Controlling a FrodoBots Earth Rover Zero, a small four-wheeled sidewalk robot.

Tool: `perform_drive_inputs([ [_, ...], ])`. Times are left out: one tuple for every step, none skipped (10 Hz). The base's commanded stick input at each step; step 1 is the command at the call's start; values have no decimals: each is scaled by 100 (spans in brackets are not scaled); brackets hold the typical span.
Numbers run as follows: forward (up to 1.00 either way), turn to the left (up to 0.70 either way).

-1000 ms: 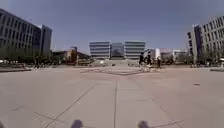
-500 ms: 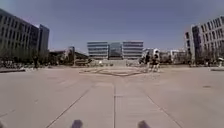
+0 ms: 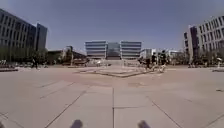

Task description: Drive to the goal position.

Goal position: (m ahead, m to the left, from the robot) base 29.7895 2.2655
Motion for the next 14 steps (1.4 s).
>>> perform_drive_inputs([
  [100, -6],
  [100, -6],
  [100, 0],
  [100, 0],
  [100, 0],
  [100, 1],
  [100, 2],
  [100, 2],
  [100, 2],
  [100, 2],
  [100, 2],
  [100, 2],
  [100, 0],
  [100, 0],
])
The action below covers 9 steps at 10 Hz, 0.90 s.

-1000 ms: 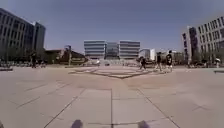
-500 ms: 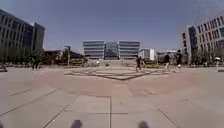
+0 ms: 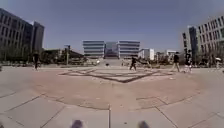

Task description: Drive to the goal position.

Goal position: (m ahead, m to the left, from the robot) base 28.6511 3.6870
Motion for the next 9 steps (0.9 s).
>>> perform_drive_inputs([
  [100, 0],
  [100, 0],
  [100, 0],
  [100, 0],
  [100, 0],
  [100, 0],
  [100, 0],
  [100, 0],
  [100, 4],
])
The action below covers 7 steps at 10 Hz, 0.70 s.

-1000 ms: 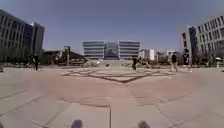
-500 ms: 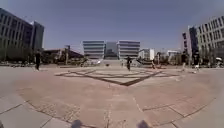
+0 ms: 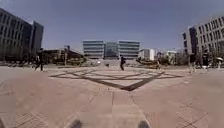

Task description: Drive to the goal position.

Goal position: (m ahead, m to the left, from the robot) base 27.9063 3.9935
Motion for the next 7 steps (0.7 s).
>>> perform_drive_inputs([
  [100, 14],
  [100, 28],
  [100, 29],
  [100, 24],
  [100, 2],
  [100, 2],
  [100, 2],
])
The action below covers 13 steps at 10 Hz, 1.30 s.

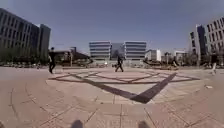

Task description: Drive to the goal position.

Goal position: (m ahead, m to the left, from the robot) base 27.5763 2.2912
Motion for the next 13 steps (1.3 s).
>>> perform_drive_inputs([
  [100, 2],
  [100, 2],
  [100, 2],
  [100, 2],
  [100, 3],
  [100, 2],
  [100, 2],
  [100, 3],
  [100, 3],
  [100, 3],
  [100, 2],
  [100, 3],
  [100, 2],
])
